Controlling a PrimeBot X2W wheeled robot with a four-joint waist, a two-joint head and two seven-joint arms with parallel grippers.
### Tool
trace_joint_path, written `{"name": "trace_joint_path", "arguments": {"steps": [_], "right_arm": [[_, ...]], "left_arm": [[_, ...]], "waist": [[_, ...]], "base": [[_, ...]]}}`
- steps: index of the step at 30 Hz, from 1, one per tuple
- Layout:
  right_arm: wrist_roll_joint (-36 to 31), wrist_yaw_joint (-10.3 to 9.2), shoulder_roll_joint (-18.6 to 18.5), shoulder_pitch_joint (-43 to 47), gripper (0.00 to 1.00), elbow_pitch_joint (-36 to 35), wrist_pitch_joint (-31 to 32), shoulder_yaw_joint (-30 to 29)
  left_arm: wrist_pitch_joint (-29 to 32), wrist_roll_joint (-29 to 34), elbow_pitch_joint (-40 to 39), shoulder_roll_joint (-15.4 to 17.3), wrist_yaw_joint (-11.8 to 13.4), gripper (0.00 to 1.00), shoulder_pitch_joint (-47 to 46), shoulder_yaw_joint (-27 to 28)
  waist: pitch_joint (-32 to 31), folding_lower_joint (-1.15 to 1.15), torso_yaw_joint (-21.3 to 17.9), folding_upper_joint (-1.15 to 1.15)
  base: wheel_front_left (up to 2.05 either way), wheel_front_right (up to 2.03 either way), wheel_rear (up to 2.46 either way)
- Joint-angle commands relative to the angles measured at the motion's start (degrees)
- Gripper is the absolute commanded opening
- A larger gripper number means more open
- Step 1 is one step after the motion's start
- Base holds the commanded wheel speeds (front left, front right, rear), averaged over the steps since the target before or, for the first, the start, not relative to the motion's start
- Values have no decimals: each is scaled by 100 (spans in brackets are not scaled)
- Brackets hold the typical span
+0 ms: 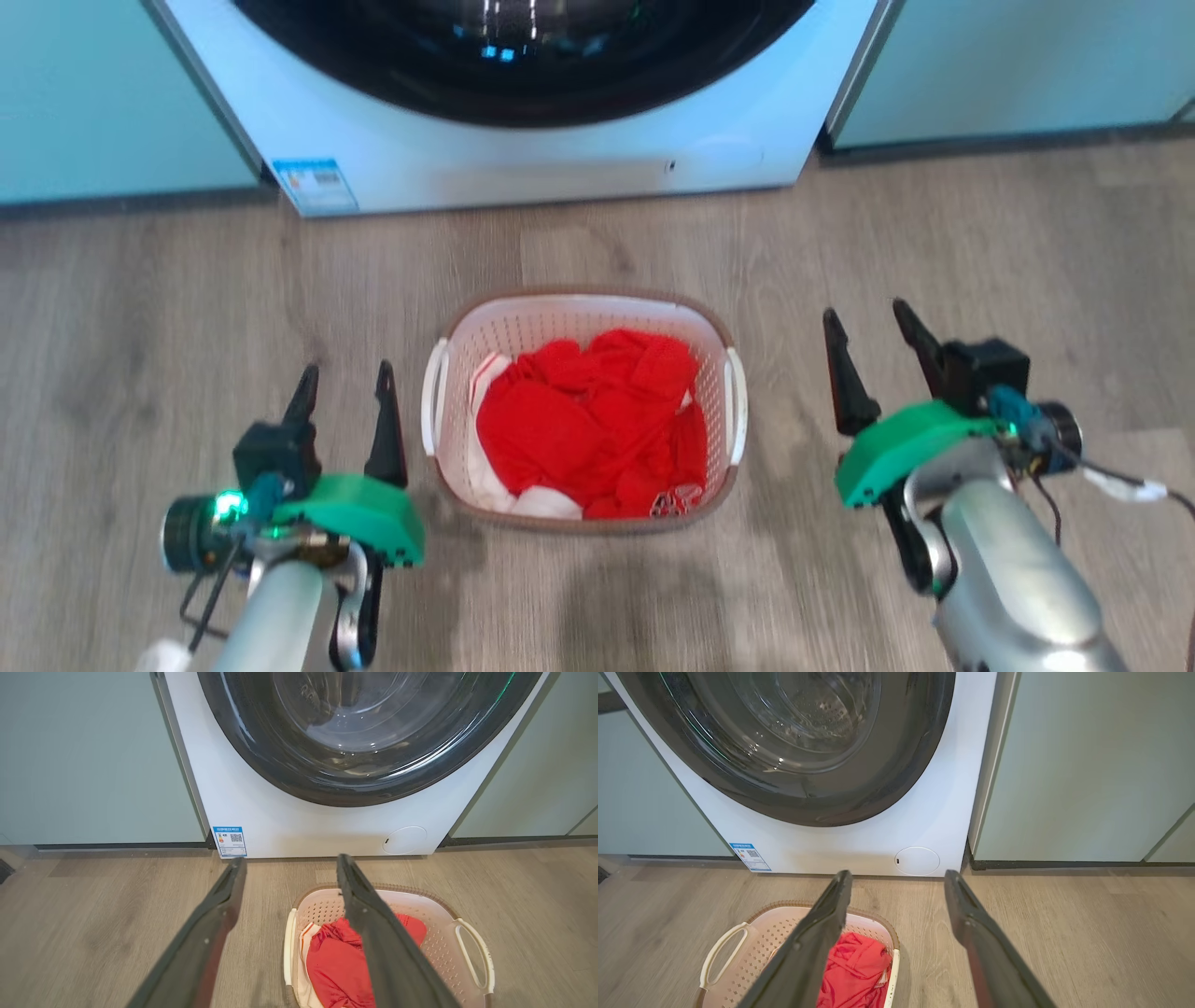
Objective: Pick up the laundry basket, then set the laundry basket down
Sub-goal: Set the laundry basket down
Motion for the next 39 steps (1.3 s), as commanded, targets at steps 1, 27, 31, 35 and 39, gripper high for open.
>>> {"name": "trace_joint_path", "arguments": {"steps": [1,27,31,35,39], "right_arm": [[-37,40,79,187,100,-331,-76,67],[-195,40,80,1770,100,-1677,-76,-306],[-187,40,80,1780,100,-1676,-76,-308],[-181,40,80,1786,100,-1676,-76,-320],[-178,40,80,1784,100,-1676,-76,-331]], "left_arm": [[-53,104,-344,23,-37,100,70,306],[-53,442,-1741,-237,-253,100,1798,948],[-53,466,-1733,-243,-272,100,1793,990],[-53,501,-1704,-247,-278,100,1786,1010],[-53,533,-1707,-249,-284,100,1776,1021]], "waist": [[-348,1,-74,0],[-1236,1,-91,0],[-1239,1,-100,0],[-1238,1,-111,0],[-1235,1,-123,0]], "base": [[0,0,0],[0,0,0],[0,0,0],[0,0,0],[0,0,0]]}}
